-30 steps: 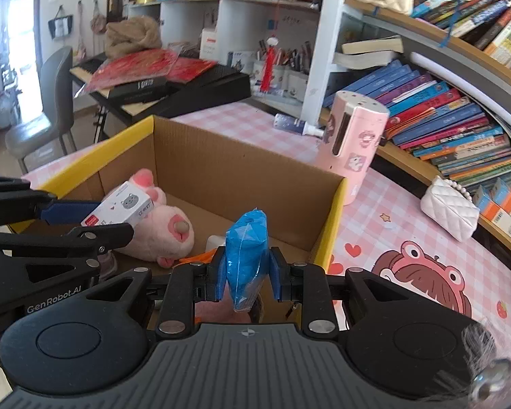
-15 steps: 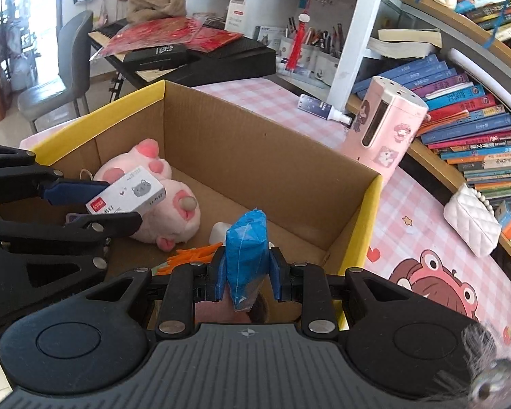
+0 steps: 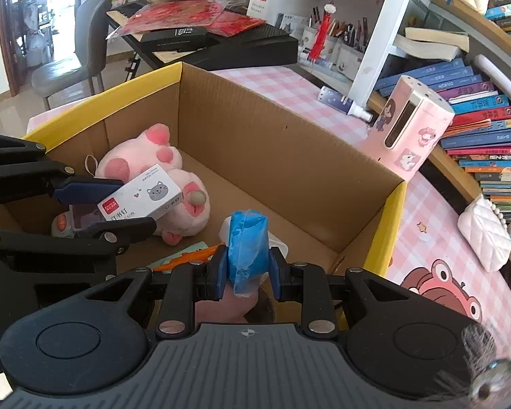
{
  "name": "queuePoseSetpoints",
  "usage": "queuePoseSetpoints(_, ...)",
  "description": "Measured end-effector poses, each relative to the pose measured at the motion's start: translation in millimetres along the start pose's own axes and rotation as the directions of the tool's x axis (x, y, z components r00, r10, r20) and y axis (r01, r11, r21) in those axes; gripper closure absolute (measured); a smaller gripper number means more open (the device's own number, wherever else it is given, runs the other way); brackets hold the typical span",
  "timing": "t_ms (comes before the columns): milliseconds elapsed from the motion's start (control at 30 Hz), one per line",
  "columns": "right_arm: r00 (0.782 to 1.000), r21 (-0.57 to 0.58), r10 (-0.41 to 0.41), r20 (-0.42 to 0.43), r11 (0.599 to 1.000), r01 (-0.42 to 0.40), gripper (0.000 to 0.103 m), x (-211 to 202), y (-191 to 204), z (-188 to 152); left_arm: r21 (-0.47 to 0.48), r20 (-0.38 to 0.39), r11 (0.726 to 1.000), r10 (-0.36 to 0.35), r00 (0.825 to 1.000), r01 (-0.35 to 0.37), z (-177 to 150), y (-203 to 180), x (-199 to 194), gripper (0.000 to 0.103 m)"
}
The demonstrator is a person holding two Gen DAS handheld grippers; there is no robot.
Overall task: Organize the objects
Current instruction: 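Lower both grippers into the box and open them to drop the items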
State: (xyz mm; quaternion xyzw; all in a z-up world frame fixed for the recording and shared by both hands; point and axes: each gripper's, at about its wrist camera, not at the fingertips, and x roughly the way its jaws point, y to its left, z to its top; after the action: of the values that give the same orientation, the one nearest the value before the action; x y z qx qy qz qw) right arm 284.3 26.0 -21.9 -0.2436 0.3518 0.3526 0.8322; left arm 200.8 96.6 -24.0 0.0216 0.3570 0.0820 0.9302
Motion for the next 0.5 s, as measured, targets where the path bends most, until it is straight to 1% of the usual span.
queuePoseSetpoints(67, 1.000, 0.008, 0.002, -0.001, 1.000, -0.002, 0.079, 0.1, -0.7, -0.2, -0.003, 0.006, 1.000, 0.002, 1.000, -0.002, 0.3, 0.5, -2.9, 0.071)
queuePoseSetpoints(133, 1.000, 0.019, -0.003, 0.014, 1.000, 0.002, 0.078, -2.6, -1.5, -0.8, -0.010, 0.013, 1.000, 0.001, 1.000, -0.001, 1.1, 1.8, -6.6, 0.070)
queuePoseSetpoints(167, 1.000, 0.022, -0.009, 0.024, 1.000, 0.009, 0.077, -4.6, -1.6, -1.5, -0.012, 0.016, 1.000, 0.001, 1.000, -0.001, 1.7, 2.2, -8.3, 0.066)
queuePoseSetpoints(200, 0.999, 0.027, -0.017, 0.032, 1.000, 0.016, 0.074, -6.7, -2.0, -1.9, -0.016, 0.018, 1.000, 0.004, 1.000, -0.004, 2.1, 2.9, -10.6, 0.064)
queuePoseSetpoints(267, 0.998, 0.043, -0.030, 0.047, 0.999, 0.028, 0.069, -12.4, -4.3, -3.0, -0.022, 0.035, 1.000, 0.018, 0.999, -0.017, 1.8, 4.2, -16.2, 0.049)
queuePoseSetpoints(333, 0.997, 0.061, -0.040, 0.063, 0.997, 0.037, 0.066, -19.5, -6.4, -4.8, -0.029, 0.056, 0.999, 0.021, 0.998, -0.019, 2.0, 5.6, -22.7, 0.044)
queuePoseSetpoints(400, 0.996, 0.078, -0.052, 0.078, 0.996, 0.046, 0.064, -27.2, -7.4, -7.2, -0.038, 0.072, 0.999, 0.014, 0.997, -0.011, 2.8, 7.1, -29.6, 0.041)
queuePoseSetpoints(500, 0.992, 0.101, -0.073, 0.099, 0.993, 0.063, 0.063, -39.3, -6.3, -9.4, -0.040, 0.098, 0.999, 0.016, 0.995, -0.012, 3.4, 6.8, -41.0, 0.036)
